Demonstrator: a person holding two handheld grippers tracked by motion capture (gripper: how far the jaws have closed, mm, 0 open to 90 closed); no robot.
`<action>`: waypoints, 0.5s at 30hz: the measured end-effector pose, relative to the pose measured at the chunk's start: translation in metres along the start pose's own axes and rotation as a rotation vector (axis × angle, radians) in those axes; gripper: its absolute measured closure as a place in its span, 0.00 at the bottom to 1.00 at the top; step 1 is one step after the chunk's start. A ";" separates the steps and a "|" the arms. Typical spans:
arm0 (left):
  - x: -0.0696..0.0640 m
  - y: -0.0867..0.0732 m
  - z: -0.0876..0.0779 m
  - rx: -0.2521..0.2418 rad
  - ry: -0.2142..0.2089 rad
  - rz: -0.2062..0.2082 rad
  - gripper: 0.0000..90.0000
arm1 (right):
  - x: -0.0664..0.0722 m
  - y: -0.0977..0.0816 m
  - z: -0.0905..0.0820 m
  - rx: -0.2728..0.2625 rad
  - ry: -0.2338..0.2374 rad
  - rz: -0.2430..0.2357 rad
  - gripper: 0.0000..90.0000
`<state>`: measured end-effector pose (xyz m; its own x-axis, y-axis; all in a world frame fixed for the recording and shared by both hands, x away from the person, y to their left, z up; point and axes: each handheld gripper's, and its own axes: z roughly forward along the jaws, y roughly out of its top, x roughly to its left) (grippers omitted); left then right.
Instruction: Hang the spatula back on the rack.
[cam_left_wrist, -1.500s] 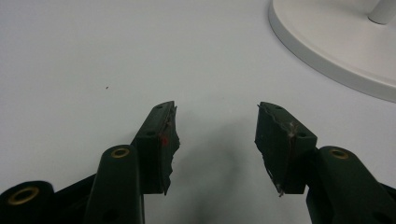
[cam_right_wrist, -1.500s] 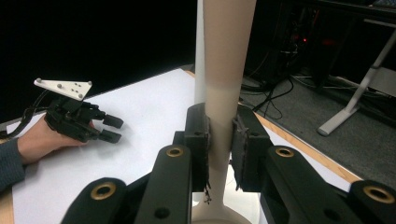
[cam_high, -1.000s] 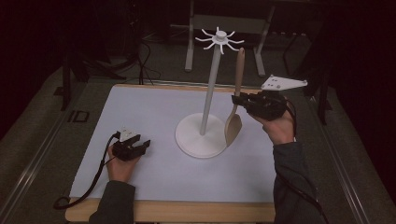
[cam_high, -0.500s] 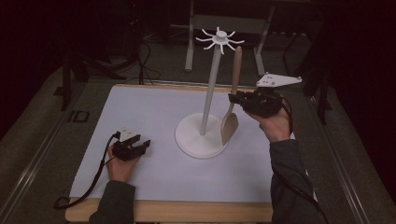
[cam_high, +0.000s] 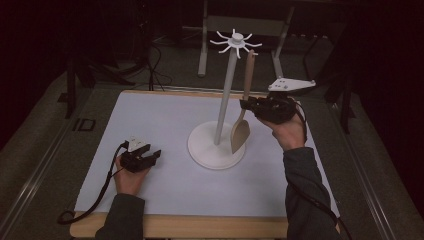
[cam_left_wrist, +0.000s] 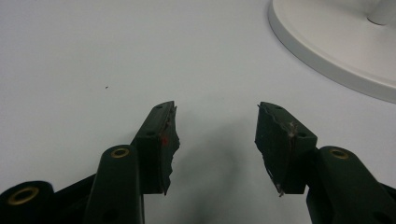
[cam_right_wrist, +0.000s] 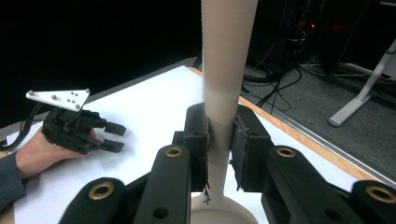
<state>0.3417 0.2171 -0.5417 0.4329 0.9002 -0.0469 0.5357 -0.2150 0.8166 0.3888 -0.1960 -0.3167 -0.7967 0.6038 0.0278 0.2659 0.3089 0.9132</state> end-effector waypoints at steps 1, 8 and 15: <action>0.000 0.000 0.000 -0.001 0.001 0.001 0.54 | -0.001 0.000 0.000 -0.004 0.001 0.005 0.85; 0.000 0.000 0.000 0.000 0.001 0.002 0.53 | -0.001 -0.004 -0.002 -0.014 0.005 0.002 0.68; 0.000 0.000 0.000 0.001 0.002 0.002 0.53 | -0.002 -0.014 -0.004 -0.002 -0.001 0.000 0.56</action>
<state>0.3417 0.2171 -0.5416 0.4326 0.9005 -0.0440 0.5358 -0.2176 0.8159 0.3849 -0.2048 -0.3279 -0.7961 0.6045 0.0272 0.2646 0.3074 0.9141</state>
